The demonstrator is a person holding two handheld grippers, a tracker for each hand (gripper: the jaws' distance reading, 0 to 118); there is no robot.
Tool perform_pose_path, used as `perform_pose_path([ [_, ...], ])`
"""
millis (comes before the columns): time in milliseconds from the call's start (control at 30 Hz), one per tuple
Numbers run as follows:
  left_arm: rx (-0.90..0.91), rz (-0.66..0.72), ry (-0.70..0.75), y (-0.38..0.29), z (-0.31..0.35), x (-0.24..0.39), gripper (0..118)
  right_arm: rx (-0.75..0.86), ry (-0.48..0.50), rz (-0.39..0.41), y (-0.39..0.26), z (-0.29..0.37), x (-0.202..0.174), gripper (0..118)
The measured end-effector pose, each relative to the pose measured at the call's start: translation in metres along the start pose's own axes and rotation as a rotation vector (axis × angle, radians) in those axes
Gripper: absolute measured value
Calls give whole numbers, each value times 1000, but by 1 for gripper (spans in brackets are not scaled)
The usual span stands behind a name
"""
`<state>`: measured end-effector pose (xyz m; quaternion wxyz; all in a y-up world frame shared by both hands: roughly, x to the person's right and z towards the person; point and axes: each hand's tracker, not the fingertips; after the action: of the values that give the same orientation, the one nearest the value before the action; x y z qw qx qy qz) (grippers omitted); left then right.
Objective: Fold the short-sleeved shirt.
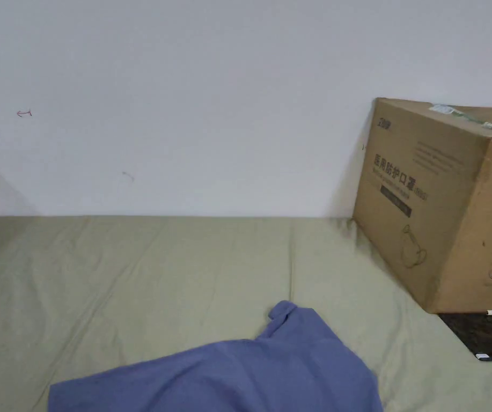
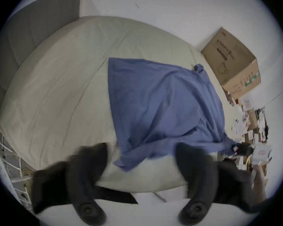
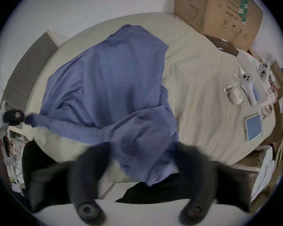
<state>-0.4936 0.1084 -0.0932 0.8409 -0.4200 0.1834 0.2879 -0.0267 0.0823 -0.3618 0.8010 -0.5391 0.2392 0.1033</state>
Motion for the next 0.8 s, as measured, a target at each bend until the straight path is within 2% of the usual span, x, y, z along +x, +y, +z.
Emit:
perform_pose_path([
  [67,64,23,1,2,11,-3,96,53,-32,-17,2,10,-1,104],
  [200,161,47,-25,5,37,7,96,144,13,-65,19,40,-6,104],
  [367,386,-62,33,11,73,39,96,412,63,11,39,93,-36,103],
  [400,423,-76,40,12,78,45,96,507,126,15,39,104,-40,100],
  [433,445,-86,25,17,78,43,94,591,208,9,39,113,-42,80],
  [467,456,-98,5,19,81,46,88,618,265,31,42,118,-46,52],
  [500,455,-105,7,21,83,50,72,620,240,28,49,118,-53,16],
  [533,453,-119,11,24,82,54,35,639,213,25,53,118,-59,3],
  [567,446,-138,39,30,79,56,5,653,214,24,55,118,-61,3],
  [600,435,-157,83,33,73,57,2,641,250,30,62,113,-59,3],
  [700,405,-139,29,48,56,50,1,605,302,-22,77,98,-60,3],
  [800,347,-66,37,88,22,27,1,551,336,-69,90,80,-58,3],
])
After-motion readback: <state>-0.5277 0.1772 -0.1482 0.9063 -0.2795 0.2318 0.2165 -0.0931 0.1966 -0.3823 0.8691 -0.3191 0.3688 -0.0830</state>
